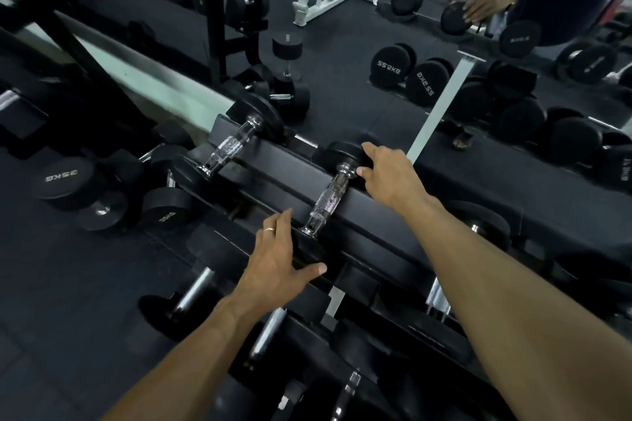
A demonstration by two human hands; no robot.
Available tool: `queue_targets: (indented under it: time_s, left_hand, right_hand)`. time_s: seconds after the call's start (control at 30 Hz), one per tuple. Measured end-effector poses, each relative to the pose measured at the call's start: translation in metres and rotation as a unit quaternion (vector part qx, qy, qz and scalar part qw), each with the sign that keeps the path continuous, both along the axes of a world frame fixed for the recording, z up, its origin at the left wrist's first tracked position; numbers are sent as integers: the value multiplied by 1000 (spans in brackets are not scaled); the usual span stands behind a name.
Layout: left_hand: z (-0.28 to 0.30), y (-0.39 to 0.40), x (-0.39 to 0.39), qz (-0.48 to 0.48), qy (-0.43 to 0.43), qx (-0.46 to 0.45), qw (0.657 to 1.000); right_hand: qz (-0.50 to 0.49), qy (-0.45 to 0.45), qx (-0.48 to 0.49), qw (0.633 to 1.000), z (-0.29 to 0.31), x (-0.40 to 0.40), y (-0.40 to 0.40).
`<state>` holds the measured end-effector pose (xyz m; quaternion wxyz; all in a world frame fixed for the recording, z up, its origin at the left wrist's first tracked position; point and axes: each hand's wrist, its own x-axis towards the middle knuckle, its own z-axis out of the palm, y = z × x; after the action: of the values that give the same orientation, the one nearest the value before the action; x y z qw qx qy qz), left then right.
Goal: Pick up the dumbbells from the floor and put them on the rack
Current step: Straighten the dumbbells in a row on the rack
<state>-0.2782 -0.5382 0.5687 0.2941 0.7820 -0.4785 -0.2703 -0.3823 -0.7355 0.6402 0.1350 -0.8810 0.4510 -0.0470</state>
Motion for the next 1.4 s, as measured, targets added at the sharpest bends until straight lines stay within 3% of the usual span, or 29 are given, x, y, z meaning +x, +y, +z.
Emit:
queue_targets:
  time_s: [0.5, 0.7, 0.9, 1.17, 1.4]
  left_hand:
    - [11, 7, 16, -50, -66, 50, 995]
    - [27, 26, 71, -67, -143, -21, 987]
    - [36, 28, 151, -22, -218, -84, 972]
    - [7, 8, 221, -29, -102, 18, 994]
    - [-5, 4, 222, -21, -50, -10, 998]
  right_hand:
    - [-4, 24, 16, 1000, 11, 8, -1]
    - [1, -53, -34, 998, 28, 64, 27]
    - [-5, -69, 8, 998, 25, 136, 38]
    - [-26, -59, 70, 995, 4, 173, 22]
    - [-14, -49, 36, 998, -6, 190, 5]
